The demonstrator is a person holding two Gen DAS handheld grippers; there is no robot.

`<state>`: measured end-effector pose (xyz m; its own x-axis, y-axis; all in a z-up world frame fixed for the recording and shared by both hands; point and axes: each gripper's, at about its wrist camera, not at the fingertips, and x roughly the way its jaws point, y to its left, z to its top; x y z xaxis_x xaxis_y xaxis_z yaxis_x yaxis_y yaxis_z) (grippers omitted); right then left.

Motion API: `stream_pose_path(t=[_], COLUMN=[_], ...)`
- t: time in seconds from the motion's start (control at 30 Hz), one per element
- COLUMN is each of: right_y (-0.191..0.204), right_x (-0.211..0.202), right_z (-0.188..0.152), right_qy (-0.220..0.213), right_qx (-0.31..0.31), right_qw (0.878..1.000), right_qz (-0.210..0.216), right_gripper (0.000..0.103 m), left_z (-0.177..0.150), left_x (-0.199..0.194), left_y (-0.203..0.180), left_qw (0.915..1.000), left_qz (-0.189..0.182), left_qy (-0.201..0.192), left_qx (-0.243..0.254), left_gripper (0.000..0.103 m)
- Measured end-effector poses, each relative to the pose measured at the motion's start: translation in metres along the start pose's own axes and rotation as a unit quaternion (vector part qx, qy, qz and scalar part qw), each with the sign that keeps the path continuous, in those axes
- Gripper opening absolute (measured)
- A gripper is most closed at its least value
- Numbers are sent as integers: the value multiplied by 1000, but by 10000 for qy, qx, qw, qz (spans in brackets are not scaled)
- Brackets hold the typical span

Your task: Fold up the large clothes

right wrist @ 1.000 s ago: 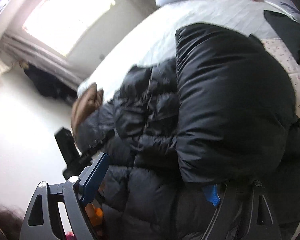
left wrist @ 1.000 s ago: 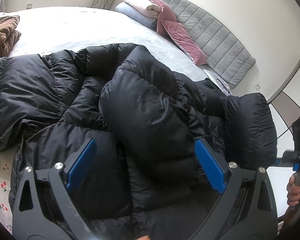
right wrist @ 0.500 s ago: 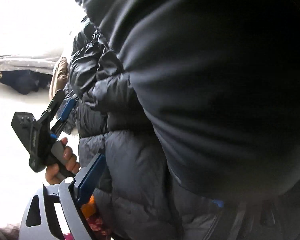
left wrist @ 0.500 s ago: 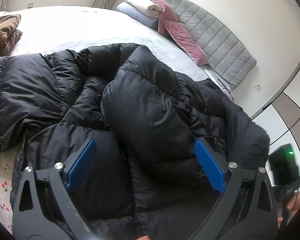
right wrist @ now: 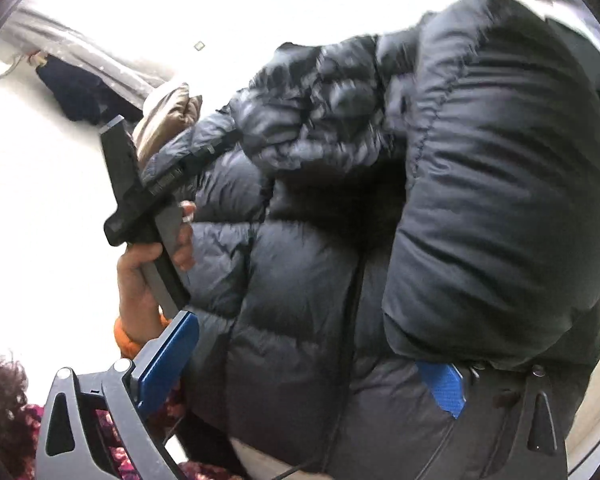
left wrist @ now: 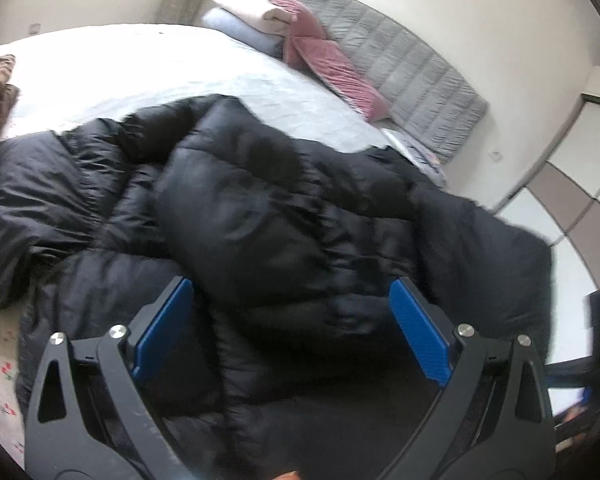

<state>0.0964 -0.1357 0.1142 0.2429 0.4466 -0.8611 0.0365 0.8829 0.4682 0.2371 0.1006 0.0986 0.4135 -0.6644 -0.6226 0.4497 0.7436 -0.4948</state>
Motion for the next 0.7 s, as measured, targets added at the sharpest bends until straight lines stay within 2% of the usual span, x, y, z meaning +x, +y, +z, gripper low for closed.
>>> stream_pose_path(t=[0.07,0.1,0.2,0.23,0.4,0.47,0.53,0.57,0.6,0.63,0.67,0.7], right_y=[-8,-12,-23,-24,-26,-27,-28,-30,-32,-33,-34,-36], right_x=[5,7,13,15,18,16,14,12,12,11,10,9], right_z=[-6,-6,-7,-7,-11,-12,-11,-12,-11,-12,-11,-11], right_qy=[14,-38,-175,-197,-290,-304,-325,-323,-342,-365,-402,-433], right_qx=[0,-3,72,107,72,63,49,50,70,79,89,97], right_qw=[10000,9999,9991,9989,9974,9969,9964,9964,9961,9961,9962,9960], right_qz=[50,114,384,417,652,718,776,783,806,804,774,769], right_gripper=[102,102,102,102,102,102,102,102,102,102,102,102], left_z=[1,2,6,7,8,4,4,4,3,2,4,4], left_x=[2,5,21,27,65,87,110,119,125,134,135,133], left_y=[-18,-34,-77,-91,-165,-182,-185,-184,-182,-179,-178,-178], left_qw=[9994,9974,9848,9805,9610,9524,9486,9459,9426,9384,9399,9430], left_qz=[-291,-628,-1421,-1547,-1726,-1773,-1731,-1797,-1881,-1966,-1945,-1914], left_qy=[150,322,938,1128,1855,2215,2493,2607,2698,2814,2782,2695], left_qx=[59,159,354,443,1112,1116,901,714,573,402,366,392], left_gripper=[98,99,99,98,99,98,94,76,49,33,16,10])
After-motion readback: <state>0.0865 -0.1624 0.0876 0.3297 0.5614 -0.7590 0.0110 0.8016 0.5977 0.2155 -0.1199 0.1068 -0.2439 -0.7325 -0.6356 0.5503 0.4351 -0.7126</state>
